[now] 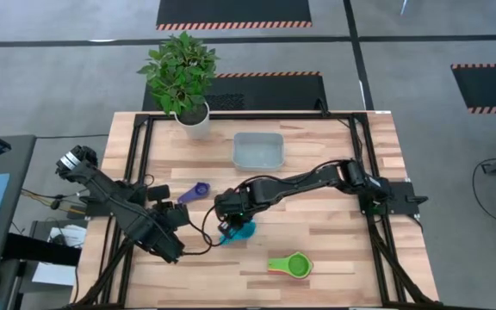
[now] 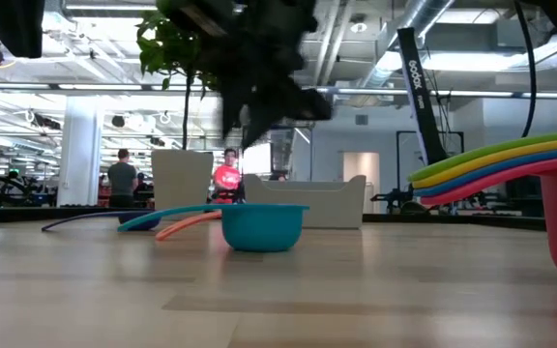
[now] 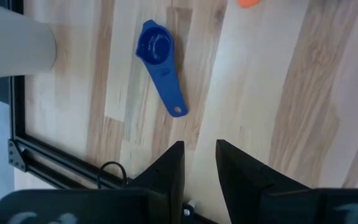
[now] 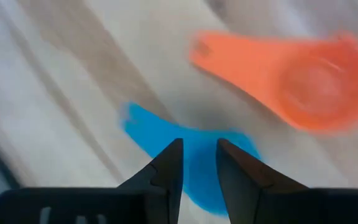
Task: Nest measuring cups in basket
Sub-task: Stack the light blue measuring cup on top of the green measuring cup
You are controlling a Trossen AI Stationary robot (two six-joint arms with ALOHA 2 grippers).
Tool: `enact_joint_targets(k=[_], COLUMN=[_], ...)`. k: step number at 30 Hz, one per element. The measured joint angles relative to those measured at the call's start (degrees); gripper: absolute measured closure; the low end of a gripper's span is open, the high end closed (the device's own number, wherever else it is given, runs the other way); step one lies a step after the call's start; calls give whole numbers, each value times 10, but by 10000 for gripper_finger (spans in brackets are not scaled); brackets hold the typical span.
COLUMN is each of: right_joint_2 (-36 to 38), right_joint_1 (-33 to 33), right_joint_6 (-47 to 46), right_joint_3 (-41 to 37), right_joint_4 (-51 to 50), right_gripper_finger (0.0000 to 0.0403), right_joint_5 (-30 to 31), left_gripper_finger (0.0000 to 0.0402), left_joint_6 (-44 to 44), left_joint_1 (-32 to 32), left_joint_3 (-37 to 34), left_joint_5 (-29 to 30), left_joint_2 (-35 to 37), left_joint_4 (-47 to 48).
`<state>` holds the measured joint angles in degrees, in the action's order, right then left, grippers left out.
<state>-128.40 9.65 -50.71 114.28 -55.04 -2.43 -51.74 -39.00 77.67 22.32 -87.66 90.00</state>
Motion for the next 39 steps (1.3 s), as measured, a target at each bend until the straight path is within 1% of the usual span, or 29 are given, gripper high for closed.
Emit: enact_joint_targets(k=[2,7,10,22,25,32,39], right_joint_2=[0,0,0,-13,-13,-14,-13], right_joint_1=[0,0,1,11,12,15,15], right_joint_6=[11,17,18,31,29,23,26], right_joint_3=[8,8,8,8,-3,-28,-31], right_joint_4=[-61,-116,-109,-98,-77,-56,-42], right_gripper_finger=[284,284,284,285,285,285,285], right_joint_5=[14,18,27,30,43,41,40], left_gripper_finger=[320,320,320,320,320,320,320], left_joint_6=[0,-1,-1,0,0,0,0], left_joint_1=[0,0,0,0,0,0,0], left_joint_3=[0,0,0,0,0,0,0], left_joint_5=[0,0,6,12,16,17,17], left_joint_2=[0,0,0,0,0,0,0], left_joint_4=[0,-1,-1,-1,-1,-1,-1])
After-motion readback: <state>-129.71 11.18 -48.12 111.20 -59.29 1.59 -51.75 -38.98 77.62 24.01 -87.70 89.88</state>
